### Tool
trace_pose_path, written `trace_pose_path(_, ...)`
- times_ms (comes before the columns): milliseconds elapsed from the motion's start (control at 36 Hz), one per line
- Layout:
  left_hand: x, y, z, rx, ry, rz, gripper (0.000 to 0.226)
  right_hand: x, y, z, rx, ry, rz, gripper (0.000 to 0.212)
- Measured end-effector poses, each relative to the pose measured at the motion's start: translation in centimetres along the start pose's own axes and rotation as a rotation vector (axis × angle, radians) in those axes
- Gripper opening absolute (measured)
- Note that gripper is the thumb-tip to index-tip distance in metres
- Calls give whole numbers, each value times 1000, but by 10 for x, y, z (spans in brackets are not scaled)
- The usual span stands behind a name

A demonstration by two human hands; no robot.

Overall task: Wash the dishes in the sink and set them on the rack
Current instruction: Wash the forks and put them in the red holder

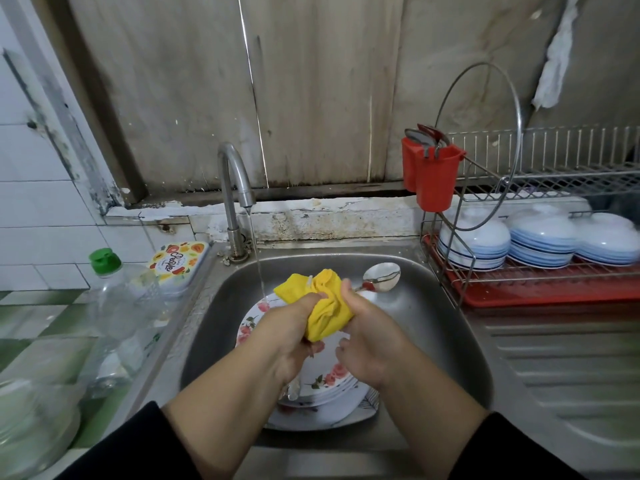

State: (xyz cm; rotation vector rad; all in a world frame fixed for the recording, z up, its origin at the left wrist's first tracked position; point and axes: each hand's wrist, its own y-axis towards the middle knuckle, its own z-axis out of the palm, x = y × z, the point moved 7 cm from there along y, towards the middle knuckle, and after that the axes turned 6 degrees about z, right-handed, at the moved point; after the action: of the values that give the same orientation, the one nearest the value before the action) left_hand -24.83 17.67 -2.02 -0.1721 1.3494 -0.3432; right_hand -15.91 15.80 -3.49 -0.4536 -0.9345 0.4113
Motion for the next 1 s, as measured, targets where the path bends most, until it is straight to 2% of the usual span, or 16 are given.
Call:
trace_pose_path(83, -8, -5, -5, -17, -17, 29, 14, 7, 5, -23, -76, 46, -32, 51)
trace_pose_path(194, -11, -10, -13, 4, 15, 38, 15, 20, 4, -51, -229, 109, -116, 24)
trace_pose_path(250, -11, -12, -16, 21, 56, 52, 13, 25, 2, -52, -246, 80, -139, 20)
trace_pose_path(472, -18, -17, -28, 38, 109, 49, 14, 50, -14, -45, -264, 68, -246, 30)
trace_pose_path(611, -28, -17, -48, -74, 85, 78, 15, 65, -29, -60, -366, 188, -341, 27)
trace_pose_path(694, -35, -14, -55, -108, 78, 88, 14, 75, -39, -62, -372, 245, -414, 26)
trace_pose_path(861, -47, -15, -27, -22, 23, 103, 15, 92, -55, -60, -426, 167, -584, 21)
trace_pose_path(1000, -66, -17, 3, 57, -39, 133, 13, 120, -86, -57, -480, 80, -779, 28)
